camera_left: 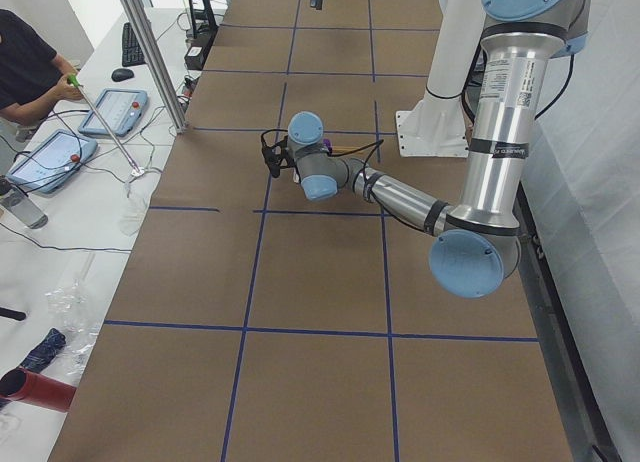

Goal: Hang towel on rack

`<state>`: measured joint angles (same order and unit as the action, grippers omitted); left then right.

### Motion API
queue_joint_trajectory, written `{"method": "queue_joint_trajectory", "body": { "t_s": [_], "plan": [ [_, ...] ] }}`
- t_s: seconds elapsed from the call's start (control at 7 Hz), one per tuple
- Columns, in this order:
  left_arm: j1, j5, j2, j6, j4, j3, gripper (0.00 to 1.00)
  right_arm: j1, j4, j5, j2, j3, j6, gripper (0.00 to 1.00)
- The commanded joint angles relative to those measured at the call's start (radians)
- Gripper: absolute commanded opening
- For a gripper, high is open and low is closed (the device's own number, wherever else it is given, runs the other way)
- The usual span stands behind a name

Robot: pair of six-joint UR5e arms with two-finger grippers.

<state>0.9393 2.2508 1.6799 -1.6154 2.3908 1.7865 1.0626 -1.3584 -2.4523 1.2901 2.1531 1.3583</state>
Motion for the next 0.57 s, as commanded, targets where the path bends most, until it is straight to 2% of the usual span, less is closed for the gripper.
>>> {"method": "queue_joint_trajectory", "body": {
  "t_s": [0.0, 0.14, 0.43],
  "plan": [
    [0.059, 0.006, -0.086, 0.314, -0.002, -0.001, 1.0, 0.086, -0.002, 0.001, 0.137, -0.04, -0.13, 1.0],
    [0.111, 0.007, -0.12, 0.482, -0.004, -0.022, 1.0, 0.147, -0.004, -0.001, 0.206, -0.073, -0.307, 1.0],
    [0.314, 0.009, -0.17, 0.927, -0.01, -0.114, 1.0, 0.273, -0.01, 0.007, 0.294, -0.154, -0.596, 1.0]
  ]
}}
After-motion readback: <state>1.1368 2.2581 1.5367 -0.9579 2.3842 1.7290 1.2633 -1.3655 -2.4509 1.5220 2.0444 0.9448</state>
